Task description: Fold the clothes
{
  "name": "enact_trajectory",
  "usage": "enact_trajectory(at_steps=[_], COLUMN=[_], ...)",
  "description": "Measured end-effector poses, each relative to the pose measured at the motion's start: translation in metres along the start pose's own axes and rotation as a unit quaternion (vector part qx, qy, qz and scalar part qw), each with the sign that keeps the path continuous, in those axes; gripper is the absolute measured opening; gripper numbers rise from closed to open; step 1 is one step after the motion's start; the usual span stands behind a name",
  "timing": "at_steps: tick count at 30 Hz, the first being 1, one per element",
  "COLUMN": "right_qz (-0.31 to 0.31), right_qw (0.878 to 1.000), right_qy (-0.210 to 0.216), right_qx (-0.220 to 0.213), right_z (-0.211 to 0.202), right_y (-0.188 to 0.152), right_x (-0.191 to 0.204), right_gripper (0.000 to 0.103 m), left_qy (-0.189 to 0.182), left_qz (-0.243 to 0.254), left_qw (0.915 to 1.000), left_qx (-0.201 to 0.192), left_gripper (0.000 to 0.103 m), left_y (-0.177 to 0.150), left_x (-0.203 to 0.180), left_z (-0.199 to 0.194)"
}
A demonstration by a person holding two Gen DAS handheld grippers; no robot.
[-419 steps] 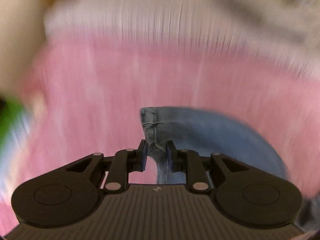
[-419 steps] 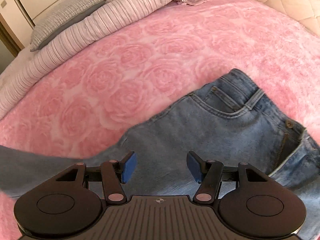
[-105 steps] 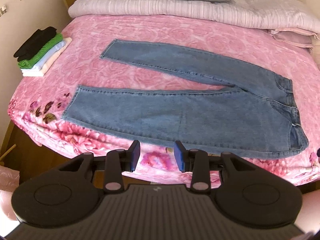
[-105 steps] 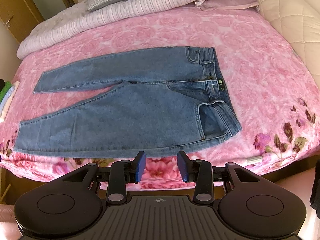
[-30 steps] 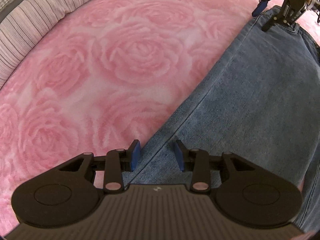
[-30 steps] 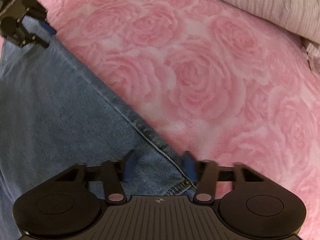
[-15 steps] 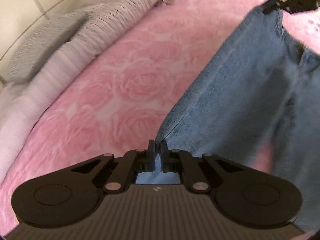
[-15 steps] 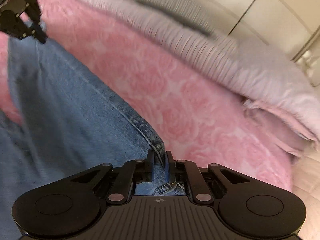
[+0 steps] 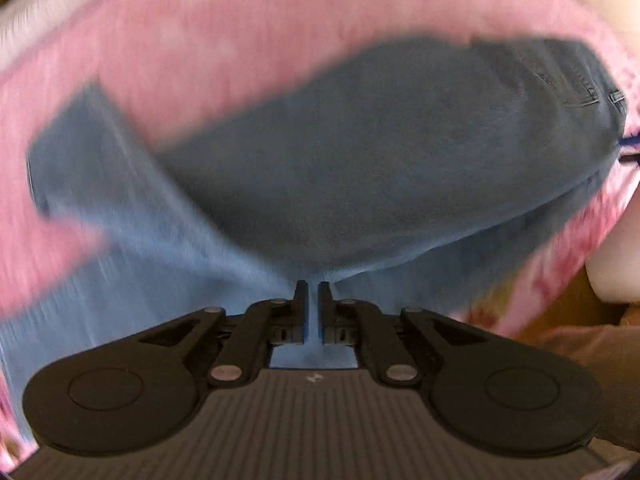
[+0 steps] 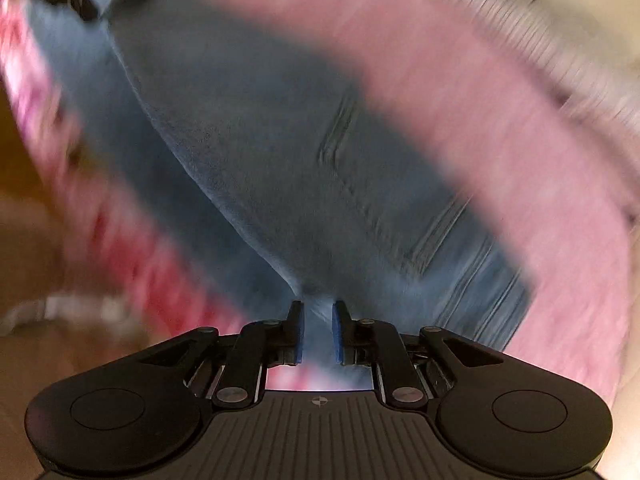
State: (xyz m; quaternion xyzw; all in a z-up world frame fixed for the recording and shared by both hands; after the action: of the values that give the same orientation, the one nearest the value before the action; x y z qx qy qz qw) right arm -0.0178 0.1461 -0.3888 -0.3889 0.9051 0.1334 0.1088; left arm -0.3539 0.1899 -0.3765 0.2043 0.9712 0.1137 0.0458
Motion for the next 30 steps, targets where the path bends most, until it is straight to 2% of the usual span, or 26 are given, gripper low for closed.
enact_trajectory(at_steps=[1, 4, 5, 7, 8, 9, 11, 13, 14, 16, 18, 20, 22, 24, 25, 26, 29, 30], right_qz=[0.012, 0.12, 0.167, 0.287, 0.354, 0.434, 0.567, 0.663, 0.693, 0.734, 0.763, 0.794, 0.825, 0.847, 0.855, 0.859, 0.855, 0.851], right_qw=[1.0, 0.993, 0.986, 0.957, 0.933, 0.897, 0.815, 0.734, 0.704, 0.66, 0.628, 0.588, 0.542, 0.505, 0.49, 0.482, 0.485, 0.49], right_qy=[0.001, 0.019, 0.026, 0.048, 0.062, 0.08, 0.118, 0.148, 0.155, 0.151, 0.142, 0.13, 0.118, 0.106, 0.1, 0.095, 0.079, 0.074], right_qx=[0.01, 0.001, 0.002, 0.002, 0.002, 0.0, -0.007, -0.021, -0.03, -0.047, -0.06, -0.08, -0.104, -0.126, -0.136, -0.145, -0.165, -0.171], right_z=[0.003, -0.002, -0.003, -0.001, 0.001, 0.003, 0.006, 0.008, 0.007, 0.003, -0.001, -0.004, -0.006, -0.008, -0.008, -0.009, -0.01, -0.011], right_y=[-0.006, -0.008, -0.008, -0.009, -0.01, -0.014, -0.024, -0.032, -0.035, -0.039, -0.044, -0.051, -0.059, -0.067, -0.074, -0.078, -0.087, -0.091], right_x=[0.004, -0.004, -0.01, -0.026, -0.035, -0.043, -0.054, -0.055, -0.054, -0.049, -0.046, -0.046, -0.047, -0.049, -0.053, -0.056, -0.067, -0.071], right_gripper=[0.013, 0.016, 0.017, 0.018, 0.018, 0.018, 0.018, 0.018, 0.018, 0.018, 0.019, 0.019, 0.019, 0.019, 0.019, 0.019, 0.019, 0.02], left_qy=[-0.007, -0.032, -0.035, -0.039, -0.043, -0.047, -0.056, -0.056, -0.053, -0.047, -0.044, -0.056, -0.071, -0.084, -0.092, -0.102, -0.115, -0.116], left_qz=[-0.006, -0.021, -0.028, -0.048, -0.063, -0.082, -0.125, -0.173, -0.194, -0.233, -0.262, -0.284, -0.287, -0.279, -0.274, -0.269, -0.262, -0.262], left_qw=[1.0, 0.9991, 0.9987, 0.9974, 0.9962, 0.9944, 0.9889, 0.9816, 0.978, 0.9699, 0.9625, 0.9554, 0.953, 0.9536, 0.9539, 0.9541, 0.9537, 0.9529], left_qx=[0.003, -0.019, -0.025, -0.036, -0.042, -0.048, -0.058, -0.058, -0.057, -0.055, -0.055, -0.059, -0.067, -0.076, -0.079, -0.082, -0.092, -0.099], left_gripper=[0.003, 0.01, 0.011, 0.011, 0.011, 0.012, 0.016, 0.019, 0.02, 0.02, 0.02, 0.021, 0.023, 0.024, 0.026, 0.026, 0.026, 0.026], left_y=[-0.003, 0.005, 0.009, 0.014, 0.018, 0.02, 0.023, 0.023, 0.022, 0.02, 0.018, 0.018, 0.02, 0.021, 0.021, 0.02, 0.016, 0.014], left_x=[-0.005, -0.013, -0.012, -0.009, -0.006, 0.0, 0.015, 0.034, 0.045, 0.067, 0.085, 0.099, 0.103, 0.103, 0.101, 0.099, 0.093, 0.093], left_z=[0.0, -0.008, -0.01, -0.011, -0.01, -0.01, -0.008, -0.004, -0.002, 0.003, 0.006, 0.006, 0.005, 0.006, 0.007, 0.009, 0.018, 0.019])
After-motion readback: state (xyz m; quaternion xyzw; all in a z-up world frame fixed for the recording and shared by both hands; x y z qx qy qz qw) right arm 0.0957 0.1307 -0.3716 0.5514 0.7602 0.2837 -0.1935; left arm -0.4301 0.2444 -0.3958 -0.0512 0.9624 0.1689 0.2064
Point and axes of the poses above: each gripper's, at about its wrist camera, not at the fingertips, and z roughly the way its jaws point, x to its left, y to its top, the point moved 8 cm from there along z, roughly the way its jaws point, and after that the axes turned 3 degrees about -y, right-handed, at the moved point
